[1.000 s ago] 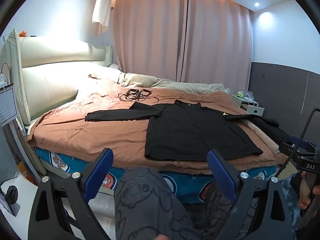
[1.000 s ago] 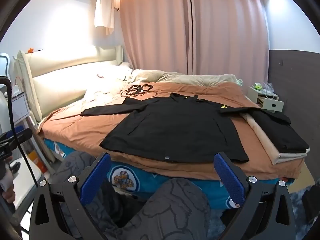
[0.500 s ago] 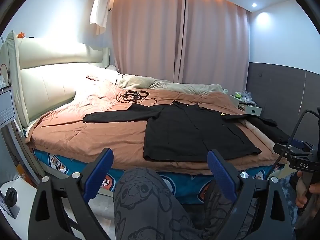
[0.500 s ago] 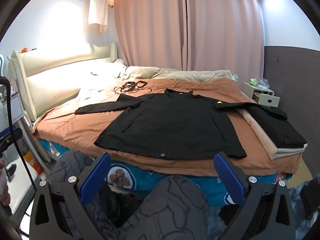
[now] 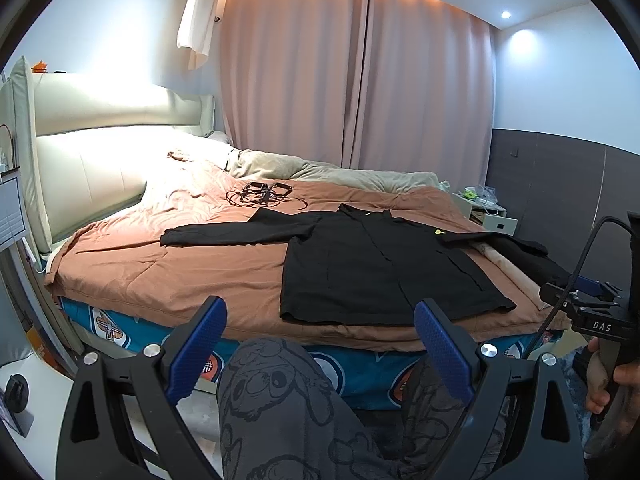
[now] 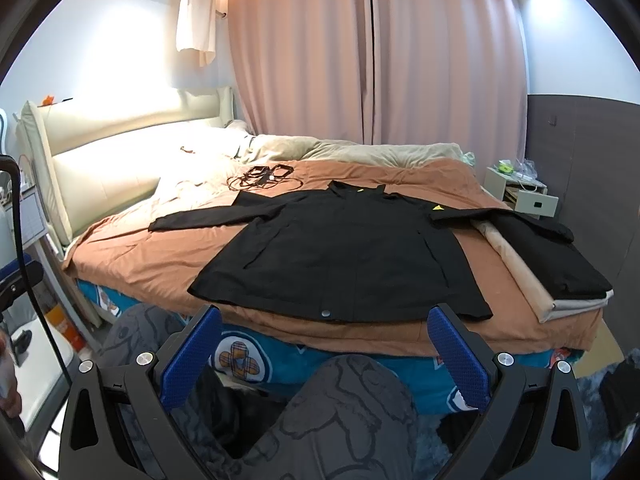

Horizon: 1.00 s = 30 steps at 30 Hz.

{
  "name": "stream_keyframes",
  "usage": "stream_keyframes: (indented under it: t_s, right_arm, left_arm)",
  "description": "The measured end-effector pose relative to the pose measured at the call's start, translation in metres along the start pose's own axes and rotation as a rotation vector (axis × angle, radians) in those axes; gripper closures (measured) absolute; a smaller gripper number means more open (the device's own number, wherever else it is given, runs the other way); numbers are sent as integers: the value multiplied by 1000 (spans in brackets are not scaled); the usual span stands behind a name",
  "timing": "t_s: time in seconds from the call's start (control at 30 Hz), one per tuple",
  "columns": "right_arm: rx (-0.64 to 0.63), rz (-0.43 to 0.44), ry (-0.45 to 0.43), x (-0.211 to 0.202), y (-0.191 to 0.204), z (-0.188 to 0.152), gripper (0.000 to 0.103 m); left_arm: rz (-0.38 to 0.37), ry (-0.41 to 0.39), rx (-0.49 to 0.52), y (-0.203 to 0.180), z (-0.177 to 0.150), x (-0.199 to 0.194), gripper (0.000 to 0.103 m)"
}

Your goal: Fold large clothes

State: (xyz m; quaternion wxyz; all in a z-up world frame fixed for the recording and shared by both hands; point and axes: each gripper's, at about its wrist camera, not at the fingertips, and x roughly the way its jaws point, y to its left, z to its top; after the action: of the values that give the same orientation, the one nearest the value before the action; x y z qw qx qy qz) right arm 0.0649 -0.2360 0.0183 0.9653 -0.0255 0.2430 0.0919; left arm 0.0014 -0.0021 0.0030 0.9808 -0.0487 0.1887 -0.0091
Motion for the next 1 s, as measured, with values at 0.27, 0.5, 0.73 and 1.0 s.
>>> stream_keyframes:
  t_s: [0.27,0.5,0.73,1.0]
  right_arm:
    - [15,-4,2,2,-4,3,0]
    - [27,-4,1,3,-6,2,0]
    - [41,-16,10,4,-5,4,0]
    - [44,-28,16,2,-4,6,0]
  left_arm:
    - [4,3,5,-1,1,0,6]
    - [10,-1,2,2,5,-5,6]
    - [4,-13,-2,2,6,-8,6]
    - [-3,-22,9,2,9,-13,6]
